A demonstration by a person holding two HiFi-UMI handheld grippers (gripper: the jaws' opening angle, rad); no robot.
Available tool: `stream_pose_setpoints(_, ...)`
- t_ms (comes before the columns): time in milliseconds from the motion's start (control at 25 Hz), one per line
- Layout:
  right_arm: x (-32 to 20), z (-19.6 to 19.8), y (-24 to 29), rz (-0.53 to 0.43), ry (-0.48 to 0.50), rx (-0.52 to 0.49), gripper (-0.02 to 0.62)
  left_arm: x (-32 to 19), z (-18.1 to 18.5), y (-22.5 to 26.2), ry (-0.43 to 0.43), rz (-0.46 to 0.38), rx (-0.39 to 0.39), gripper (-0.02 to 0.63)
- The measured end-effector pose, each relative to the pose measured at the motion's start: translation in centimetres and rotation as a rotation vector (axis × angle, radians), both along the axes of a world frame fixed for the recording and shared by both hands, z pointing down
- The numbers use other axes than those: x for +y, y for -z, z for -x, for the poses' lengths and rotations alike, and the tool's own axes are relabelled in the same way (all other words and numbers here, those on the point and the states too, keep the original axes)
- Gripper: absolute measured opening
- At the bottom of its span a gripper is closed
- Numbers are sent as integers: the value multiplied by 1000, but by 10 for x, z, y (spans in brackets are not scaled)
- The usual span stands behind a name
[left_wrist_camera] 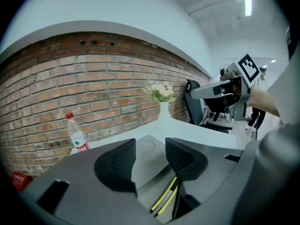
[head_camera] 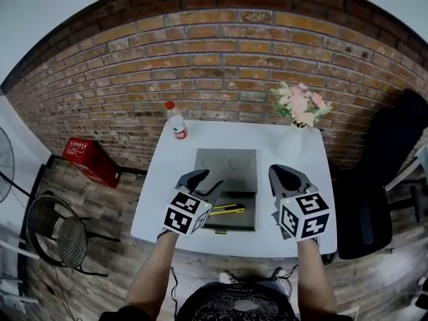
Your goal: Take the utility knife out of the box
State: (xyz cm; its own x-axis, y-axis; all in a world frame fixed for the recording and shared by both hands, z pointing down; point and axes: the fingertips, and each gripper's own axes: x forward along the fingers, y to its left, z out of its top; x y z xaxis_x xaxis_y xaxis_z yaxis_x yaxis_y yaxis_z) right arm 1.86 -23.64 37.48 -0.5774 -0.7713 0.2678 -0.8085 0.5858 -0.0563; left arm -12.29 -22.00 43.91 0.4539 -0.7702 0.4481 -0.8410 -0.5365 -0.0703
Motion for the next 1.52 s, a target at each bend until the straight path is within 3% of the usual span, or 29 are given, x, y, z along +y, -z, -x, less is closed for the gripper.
stream_pose_setpoints(400, -1, 1, -6, 8, -34, 0, 20, 11, -23, -63, -288, 132, -206, 206)
stream_pose_setpoints(840, -6, -7, -14, 22, -74, -1, 20, 32, -41, -138, -516, 269, -350, 221)
stream_pose_setpoints(1000, -7, -6, -17, 29, -78, 4, 20, 37, -36, -162, -556, 334, -410, 221)
stream_pose_setpoints(1240, -9, -6, -23, 45, -85, 18, 20, 43, -41, -183, -601, 416, -423, 221)
stream_pose_setpoints(1360, -8, -4, -26, 49, -82, 21, 20, 40, -39, -187, -611, 422, -462, 219)
stream_pose_setpoints(1520, -7, -5, -28, 58, -84, 23, 19, 44, -38, -189, -621, 441, -459, 212)
